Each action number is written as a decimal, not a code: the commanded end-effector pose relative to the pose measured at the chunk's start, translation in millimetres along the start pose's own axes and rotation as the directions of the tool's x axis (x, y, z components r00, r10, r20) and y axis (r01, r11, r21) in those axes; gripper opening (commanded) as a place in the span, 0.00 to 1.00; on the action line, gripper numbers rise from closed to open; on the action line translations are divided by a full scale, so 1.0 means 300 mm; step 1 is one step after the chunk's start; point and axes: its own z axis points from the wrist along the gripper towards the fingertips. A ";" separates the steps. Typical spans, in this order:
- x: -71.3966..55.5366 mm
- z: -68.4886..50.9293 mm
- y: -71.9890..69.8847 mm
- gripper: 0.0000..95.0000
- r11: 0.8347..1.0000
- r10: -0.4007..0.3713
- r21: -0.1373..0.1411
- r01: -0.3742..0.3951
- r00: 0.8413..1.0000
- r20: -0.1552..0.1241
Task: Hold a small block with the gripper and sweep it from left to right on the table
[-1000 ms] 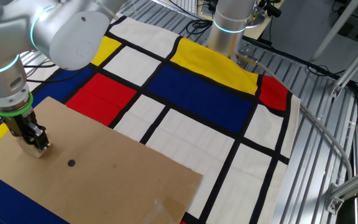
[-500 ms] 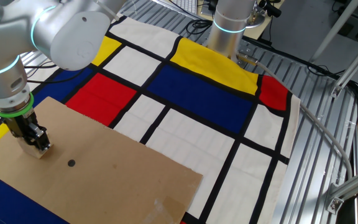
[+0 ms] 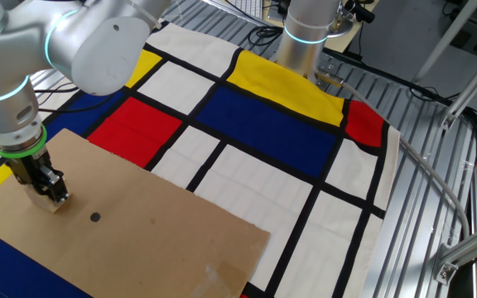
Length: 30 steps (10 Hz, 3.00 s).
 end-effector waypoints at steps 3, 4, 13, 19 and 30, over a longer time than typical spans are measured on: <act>-0.008 0.001 -0.002 0.00 1.000 0.000 -0.001 0.000 1.000 -0.006; -0.008 -0.001 -0.002 0.00 1.000 -0.003 0.000 0.003 1.000 0.000; -0.008 0.001 -0.002 0.00 1.000 -0.002 0.002 0.002 1.000 0.002; -0.008 0.000 -0.002 0.00 1.000 -0.005 0.003 0.005 1.000 0.005; -0.009 -0.006 -0.007 0.00 1.000 -0.014 -0.013 0.014 1.000 0.007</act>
